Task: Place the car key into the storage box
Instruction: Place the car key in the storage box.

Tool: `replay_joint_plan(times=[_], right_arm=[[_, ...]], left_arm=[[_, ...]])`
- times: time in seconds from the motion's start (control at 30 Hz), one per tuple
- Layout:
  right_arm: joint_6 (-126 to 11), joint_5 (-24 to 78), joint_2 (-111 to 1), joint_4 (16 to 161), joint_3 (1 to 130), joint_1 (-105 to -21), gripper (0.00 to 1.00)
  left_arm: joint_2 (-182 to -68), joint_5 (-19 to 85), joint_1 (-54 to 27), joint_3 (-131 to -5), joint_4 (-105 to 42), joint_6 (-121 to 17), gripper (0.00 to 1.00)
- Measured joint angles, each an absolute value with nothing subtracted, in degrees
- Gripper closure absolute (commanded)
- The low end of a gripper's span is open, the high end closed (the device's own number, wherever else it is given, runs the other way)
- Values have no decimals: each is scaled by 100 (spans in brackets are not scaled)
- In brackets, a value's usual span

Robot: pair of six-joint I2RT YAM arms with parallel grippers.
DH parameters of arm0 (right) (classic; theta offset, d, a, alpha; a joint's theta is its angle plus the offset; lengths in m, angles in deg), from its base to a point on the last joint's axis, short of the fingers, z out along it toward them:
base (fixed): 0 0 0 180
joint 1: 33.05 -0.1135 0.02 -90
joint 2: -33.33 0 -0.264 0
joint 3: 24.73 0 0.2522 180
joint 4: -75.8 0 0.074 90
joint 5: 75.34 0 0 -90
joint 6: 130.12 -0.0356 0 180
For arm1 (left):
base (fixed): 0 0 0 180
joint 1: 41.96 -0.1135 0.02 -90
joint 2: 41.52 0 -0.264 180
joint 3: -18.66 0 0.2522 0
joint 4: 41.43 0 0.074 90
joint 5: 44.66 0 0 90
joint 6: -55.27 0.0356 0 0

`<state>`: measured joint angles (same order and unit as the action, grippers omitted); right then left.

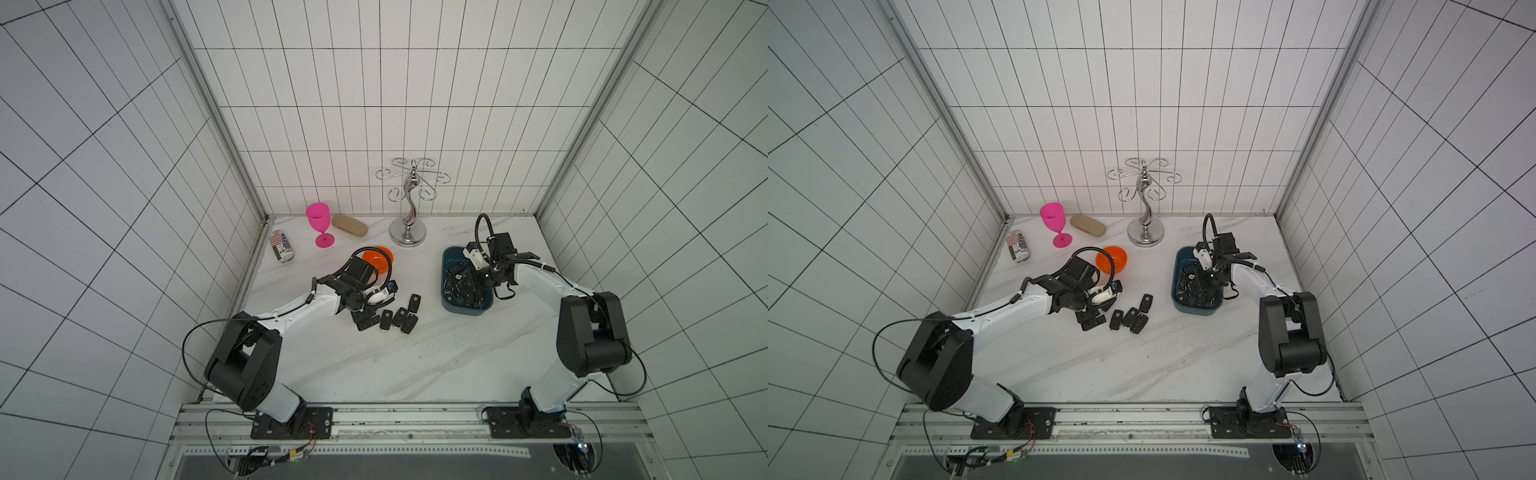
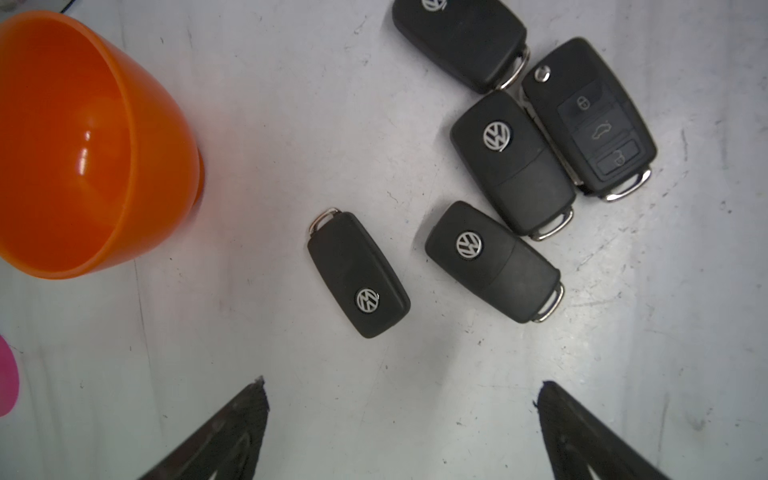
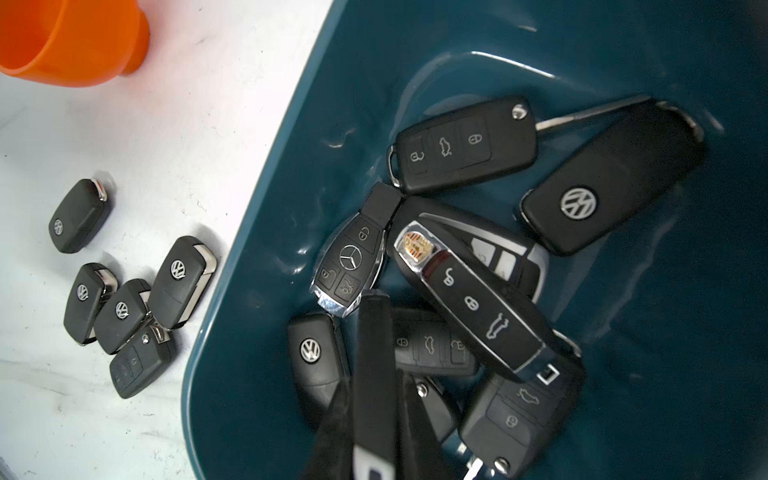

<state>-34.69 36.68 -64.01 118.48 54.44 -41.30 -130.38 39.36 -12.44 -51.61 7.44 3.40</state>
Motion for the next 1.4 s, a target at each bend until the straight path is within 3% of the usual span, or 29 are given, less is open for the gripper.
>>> replay_joint_plan(times=[0.1, 0.2, 0.47, 0.67, 1.03, 1.4], right_arm=[[-3467, 3666, -6497, 11855, 5444, -4132, 99], [-3467, 3668, -6519, 11851, 5451, -4147, 90], [-3443, 3639, -6589, 11896, 5558, -4257, 78], [-3427, 3602, -6672, 11912, 5665, -4289, 50], [-3388, 3578, -6672, 11912, 5680, -4292, 41], [-3384, 3513, -6672, 11912, 5680, -4292, 39]], left_arm=[[-13258, 3812, -1445, -5251, 613, 73, 2], [-13536, 3694, -1603, -5389, 487, -250, 2], [-13752, 3632, -1708, -5395, 100, -958, 6], [-13912, 3783, -1727, -5393, -99, -1223, 12], [-13997, 3853, -1738, -5389, -160, -1373, 15], [-14065, 3755, -1732, -5389, -77, -1422, 16]])
